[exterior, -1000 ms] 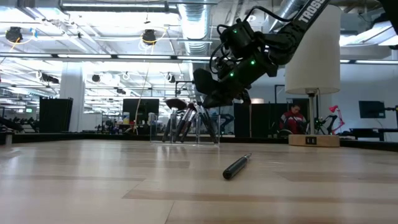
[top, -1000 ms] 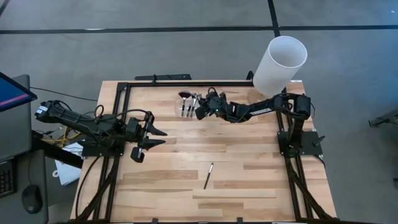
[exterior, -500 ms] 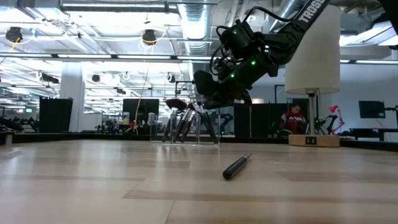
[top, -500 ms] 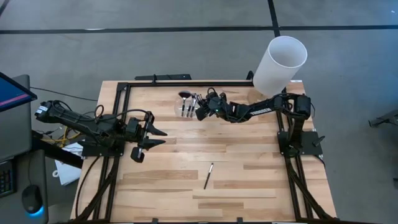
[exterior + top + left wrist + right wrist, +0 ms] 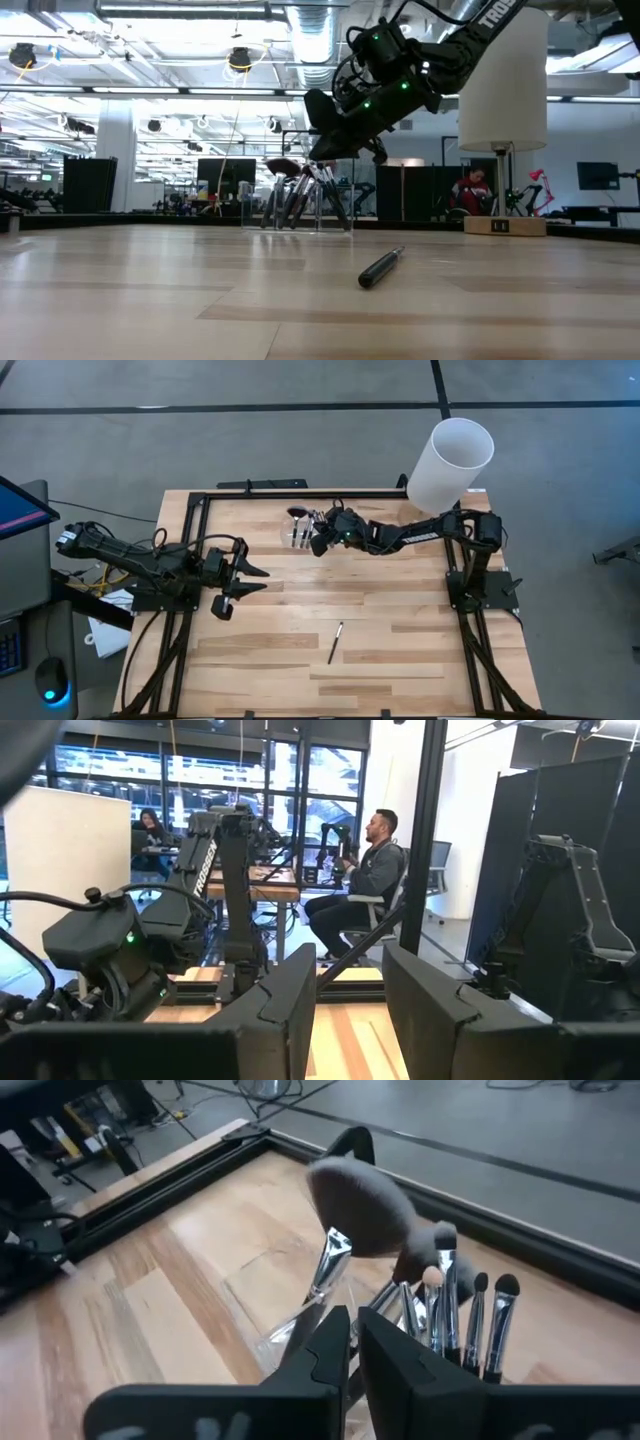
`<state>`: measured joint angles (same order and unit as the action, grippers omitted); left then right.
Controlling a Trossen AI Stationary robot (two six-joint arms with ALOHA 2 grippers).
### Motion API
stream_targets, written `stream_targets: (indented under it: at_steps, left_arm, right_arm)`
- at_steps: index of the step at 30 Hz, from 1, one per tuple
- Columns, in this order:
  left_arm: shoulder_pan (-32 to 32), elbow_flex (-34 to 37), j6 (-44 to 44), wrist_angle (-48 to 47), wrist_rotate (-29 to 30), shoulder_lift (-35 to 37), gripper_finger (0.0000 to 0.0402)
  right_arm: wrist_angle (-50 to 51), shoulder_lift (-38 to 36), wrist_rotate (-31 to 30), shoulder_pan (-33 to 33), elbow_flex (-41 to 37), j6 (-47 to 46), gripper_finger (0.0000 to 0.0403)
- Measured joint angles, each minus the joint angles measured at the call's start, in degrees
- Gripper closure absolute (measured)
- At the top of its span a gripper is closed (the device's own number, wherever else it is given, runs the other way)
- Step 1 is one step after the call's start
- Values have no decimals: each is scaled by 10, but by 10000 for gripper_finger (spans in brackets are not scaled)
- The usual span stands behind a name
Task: Pick & Place Makeup Supplies
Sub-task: Put the makeup brush into the transparent organizer
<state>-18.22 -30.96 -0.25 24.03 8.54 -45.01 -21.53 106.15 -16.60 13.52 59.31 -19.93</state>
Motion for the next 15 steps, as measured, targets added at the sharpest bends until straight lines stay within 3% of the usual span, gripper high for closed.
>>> stream_targets:
  at_steps: [15]
  left_arm:
    - [0,0,3,0,0,0,286]
  right_arm:
    - [4,0,-2,-15,0,7,395]
